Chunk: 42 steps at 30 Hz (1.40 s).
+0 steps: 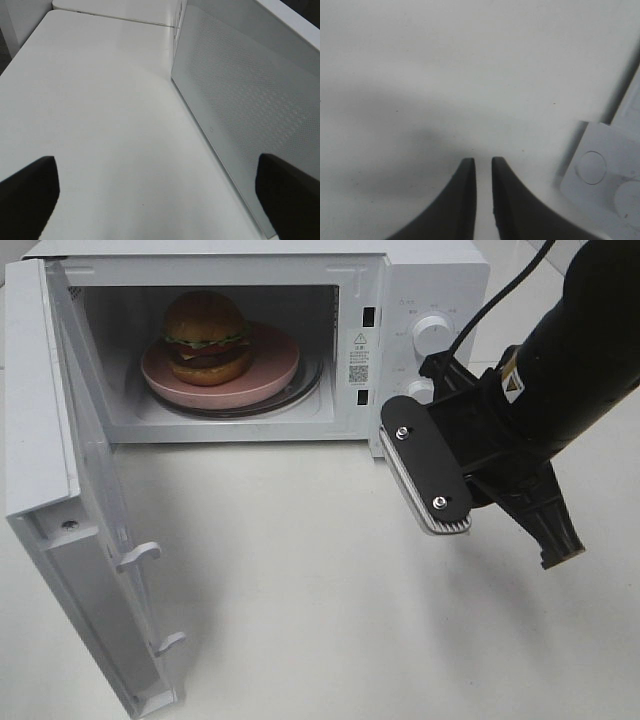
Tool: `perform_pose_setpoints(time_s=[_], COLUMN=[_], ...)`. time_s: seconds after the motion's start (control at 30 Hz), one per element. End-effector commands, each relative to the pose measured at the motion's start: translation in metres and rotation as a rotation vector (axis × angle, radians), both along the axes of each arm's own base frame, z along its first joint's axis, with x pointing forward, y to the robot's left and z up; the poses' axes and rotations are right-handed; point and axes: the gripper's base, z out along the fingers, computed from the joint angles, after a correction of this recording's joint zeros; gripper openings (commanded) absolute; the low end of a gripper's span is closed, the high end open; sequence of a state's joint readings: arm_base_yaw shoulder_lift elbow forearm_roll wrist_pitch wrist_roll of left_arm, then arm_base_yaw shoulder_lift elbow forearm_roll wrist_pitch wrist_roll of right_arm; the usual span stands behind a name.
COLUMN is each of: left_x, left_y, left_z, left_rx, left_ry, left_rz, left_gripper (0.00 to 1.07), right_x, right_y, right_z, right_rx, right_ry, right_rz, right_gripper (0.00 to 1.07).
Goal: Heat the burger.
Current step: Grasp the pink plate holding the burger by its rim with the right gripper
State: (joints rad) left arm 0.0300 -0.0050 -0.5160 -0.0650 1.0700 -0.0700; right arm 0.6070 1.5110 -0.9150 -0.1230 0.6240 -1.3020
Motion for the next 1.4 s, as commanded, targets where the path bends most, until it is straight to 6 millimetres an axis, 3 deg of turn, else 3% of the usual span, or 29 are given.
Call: perform_pose_setpoints(time_s=[0.03, 0.07, 0.13, 0.2, 0.23, 0.27, 0.3, 0.37, 0.7, 1.03, 1.4], left_x=[-0.003, -0.003, -0.003, -0.003, -0.003, -0.003, -0.003, -0.003, -0.003, -0.003, -0.003], left_y=[-0.001, -0.001, -0.001, -0.001, -0.001, -0.001, -0.001, -0.001, -0.001, -0.001, -0.001], left_z=[0.000, 0.000, 0.000, 0.000, 0.000, 0.000, 0.000, 0.000, 0.000, 0.000, 0.000], left_rx=[-0.002, -0.002, -0.002, -0.002, -0.002, -0.002, -0.002, -0.002, -0.002, -0.002, -0.002], left_ry=[-0.023, -0.023, -0.023, -0.023, -0.023, -0.023, -0.023, -0.023, -0.023, -0.023, -0.023], left_rz=[-0.002, -0.002, -0.002, -0.002, -0.002, -0.002, -0.002, -0.002, -0.002, -0.002, -0.002], left_gripper=[1.00, 1.00, 1.00, 1.00, 1.00, 1.00, 1.00, 1.00, 1.00, 1.00, 1.00], right_x=[0.004, 0.006, 0.007, 0.009, 0.009, 0.009, 0.009, 0.014, 0.030, 0.054, 0.079], right_y=[0.003, 0.005, 0.006, 0.008, 0.008, 0.007, 0.007, 0.009, 0.029, 0.068, 0.089], right_z=[0.005, 0.006, 0.007, 0.008, 0.008, 0.008, 0.008, 0.010, 0.019, 0.012, -0.002], right_rx=[0.035, 0.057, 0.071, 0.100, 0.100, 0.100, 0.100, 0.095, 0.119, 0.169, 0.184], right_ry=[-0.056, -0.083, -0.099, -0.117, -0.117, -0.116, -0.116, -0.132, -0.167, -0.231, -0.231], right_rz=[0.016, 0.019, 0.019, -0.005, -0.005, -0.023, -0.023, -0.035, -0.040, -0.029, -0.036], right_gripper=[0.29, 0.39, 0.45, 0.65, 0.65, 0.80, 0.80, 0.95, 0.96, 0.93, 0.91])
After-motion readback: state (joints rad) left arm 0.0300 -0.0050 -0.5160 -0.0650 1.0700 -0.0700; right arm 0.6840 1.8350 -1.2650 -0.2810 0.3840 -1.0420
